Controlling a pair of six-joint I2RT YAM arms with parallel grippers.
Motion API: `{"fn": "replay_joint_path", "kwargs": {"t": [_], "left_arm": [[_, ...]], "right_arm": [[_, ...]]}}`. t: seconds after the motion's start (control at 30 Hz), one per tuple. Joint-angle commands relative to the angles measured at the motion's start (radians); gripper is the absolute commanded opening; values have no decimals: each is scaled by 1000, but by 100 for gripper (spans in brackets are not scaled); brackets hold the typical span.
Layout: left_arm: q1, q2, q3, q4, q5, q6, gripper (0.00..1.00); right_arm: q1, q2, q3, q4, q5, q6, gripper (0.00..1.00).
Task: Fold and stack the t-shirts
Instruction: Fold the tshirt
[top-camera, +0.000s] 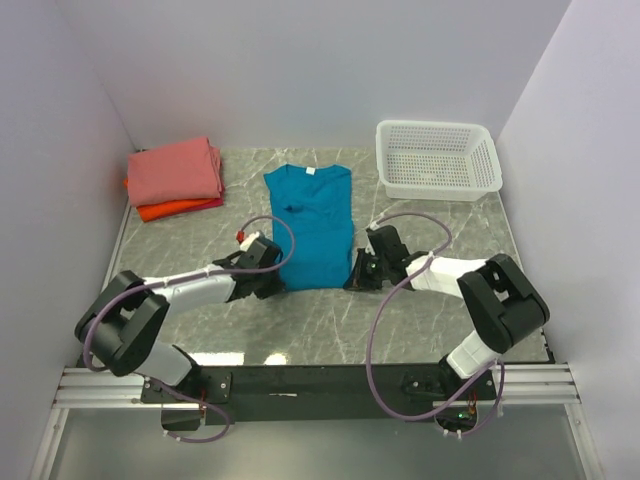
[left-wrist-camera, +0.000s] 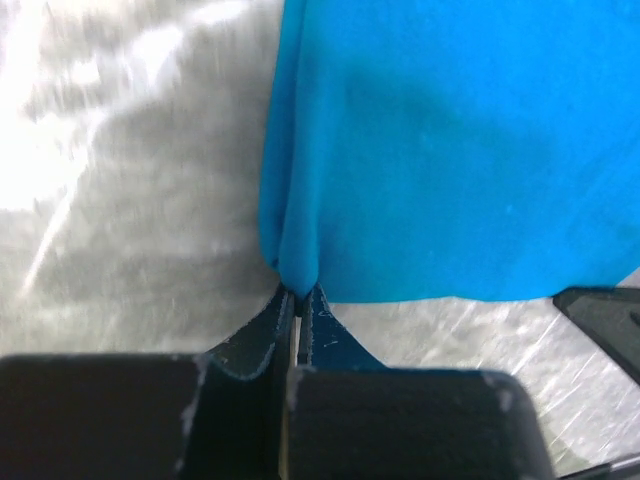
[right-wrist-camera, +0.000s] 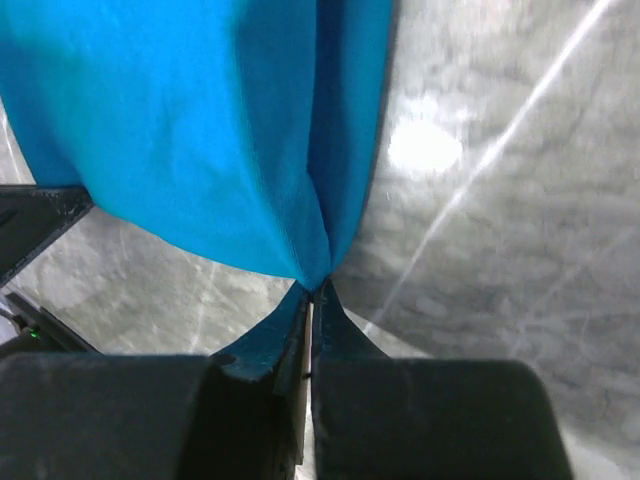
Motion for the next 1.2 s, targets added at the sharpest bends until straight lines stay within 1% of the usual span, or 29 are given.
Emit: {"fn": "replay_joint_path", "kwargs": {"t": [0.0,0.07,0.1,0.13,0.17,0.23,0.3,0.33,0.37,0.4,0.43,0.5,0.57,0.6,0.63,0.67,0.7,0.73,0.8,0.87,0.9,0.93,0.97,1.0,1.03,1.17], "left_arm": [[-60,-47,-78,-84,-57,-26,1],[-113,-97,-103,-121,-73,-63,1],[-132,-116,-112,-142,-77,-80,1],[-170,-136,-134,-171,-81,-100,1],[-193,-180,-148,-194,-95,-147,1],[-250,-228,-195,-254,-84,-224,1],[-288,-311,-217,-298,-55,-276,1],[-340,-341,-227,-350,-54,-307,1],[-366,-404,-230,-377,-55,-360,1],[-390,-435,-229,-394,-66,-380,1],[-422,-490,-218,-420,-72,-399,1],[-434,-533,-170,-431,-98,-388,1],[-436,-566,-119,-452,-138,-350,1],[-436,-570,-62,-464,-162,-335,1],[-436,-566,-33,-499,-219,-318,1],[-436,-563,-5,-521,-254,-313,1],[-434,-557,47,-539,-282,-307,1],[-433,-540,71,-559,-349,-307,1],[-414,-520,139,-578,-399,-284,1],[-359,-486,174,-556,-448,-218,1],[-330,-475,200,-499,-446,-188,1],[-256,-451,211,-460,-436,-108,1],[-214,-434,220,-423,-384,-73,1],[-172,-416,246,-353,-359,-36,1],[-110,-376,266,-337,-342,12,1],[-34,-264,384,-291,-350,98,1]], "right_arm": [[30,-70,-54,-21,11,-7,0],[49,-109,-102,-38,6,-10,0],[58,-153,-119,-62,5,-7,0],[84,-178,-157,-76,5,-2,0],[98,-204,-179,-90,18,7,0],[150,-284,-246,-127,22,45,0],[190,-371,-287,-166,22,108,0],[205,-403,-323,-176,20,130,0],[240,-436,-335,-182,17,150,0],[253,-497,-344,-193,11,182,0],[258,-525,-350,-202,0,190,0],[261,-604,-331,-258,11,181,0],[261,-640,-262,-309,61,155,0],[255,-663,-231,-367,84,120,0],[250,-667,-169,-393,139,103,0],[242,-671,-138,-413,156,87,0],[207,-668,-111,-433,167,60,0],[187,-663,-66,-432,167,47,0],[115,-642,-27,-409,158,18,0],[74,-614,34,-385,131,-8,0],[60,-577,60,-377,129,-34,0],[38,-557,120,-375,130,-52,0],[28,-536,152,-377,146,-63,0],[15,-490,185,-387,141,-88,0],[-6,-467,243,-389,131,-102,0],[-66,-359,366,-384,83,-134,0]]}}
